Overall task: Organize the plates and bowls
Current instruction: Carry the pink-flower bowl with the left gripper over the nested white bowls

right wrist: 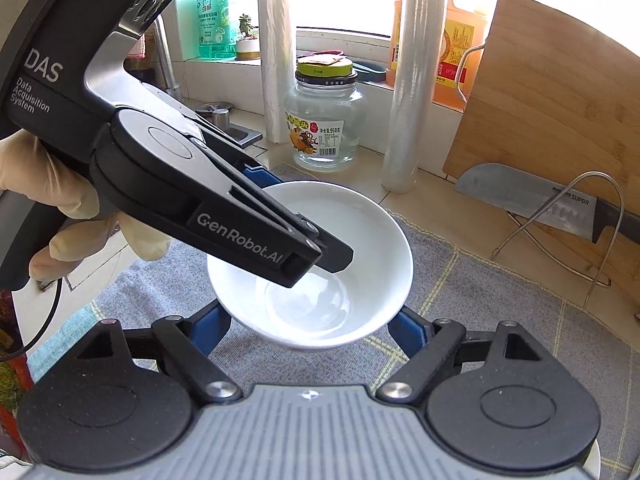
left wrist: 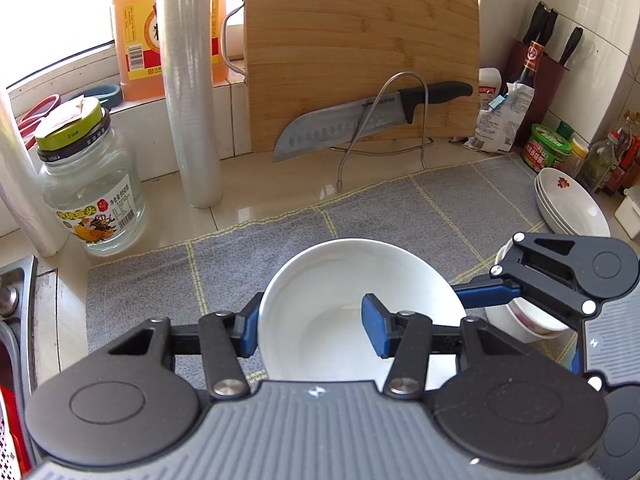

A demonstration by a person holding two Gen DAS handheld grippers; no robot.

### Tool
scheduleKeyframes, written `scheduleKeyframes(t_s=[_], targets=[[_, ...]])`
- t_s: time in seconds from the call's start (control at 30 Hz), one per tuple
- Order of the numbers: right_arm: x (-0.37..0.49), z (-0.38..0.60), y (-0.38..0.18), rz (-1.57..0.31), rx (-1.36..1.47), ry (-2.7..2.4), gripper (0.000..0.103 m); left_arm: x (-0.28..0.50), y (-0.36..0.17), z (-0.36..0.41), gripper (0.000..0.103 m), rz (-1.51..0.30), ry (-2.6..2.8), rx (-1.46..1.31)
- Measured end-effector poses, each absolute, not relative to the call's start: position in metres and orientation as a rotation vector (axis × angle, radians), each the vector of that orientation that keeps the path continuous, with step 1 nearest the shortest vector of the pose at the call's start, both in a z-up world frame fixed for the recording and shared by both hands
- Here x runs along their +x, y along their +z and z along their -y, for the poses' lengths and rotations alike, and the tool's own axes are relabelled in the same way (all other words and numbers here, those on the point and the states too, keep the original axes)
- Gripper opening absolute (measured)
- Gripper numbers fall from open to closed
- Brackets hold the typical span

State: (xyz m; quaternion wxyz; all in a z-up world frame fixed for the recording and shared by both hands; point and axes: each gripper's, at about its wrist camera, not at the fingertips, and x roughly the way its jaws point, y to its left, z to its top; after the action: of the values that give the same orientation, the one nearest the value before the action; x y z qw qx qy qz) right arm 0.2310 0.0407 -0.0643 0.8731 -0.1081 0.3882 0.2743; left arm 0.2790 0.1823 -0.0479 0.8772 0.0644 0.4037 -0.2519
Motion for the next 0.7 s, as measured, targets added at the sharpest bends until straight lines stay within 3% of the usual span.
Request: scheduleKeyframes(t_s=[0.7], targets=[[0.197,0.025,-0.029,-0.791,-0.222,0.465,0.088,0.249,-0.025,-0.108,0.05,-0.815,-0.652,0.18]])
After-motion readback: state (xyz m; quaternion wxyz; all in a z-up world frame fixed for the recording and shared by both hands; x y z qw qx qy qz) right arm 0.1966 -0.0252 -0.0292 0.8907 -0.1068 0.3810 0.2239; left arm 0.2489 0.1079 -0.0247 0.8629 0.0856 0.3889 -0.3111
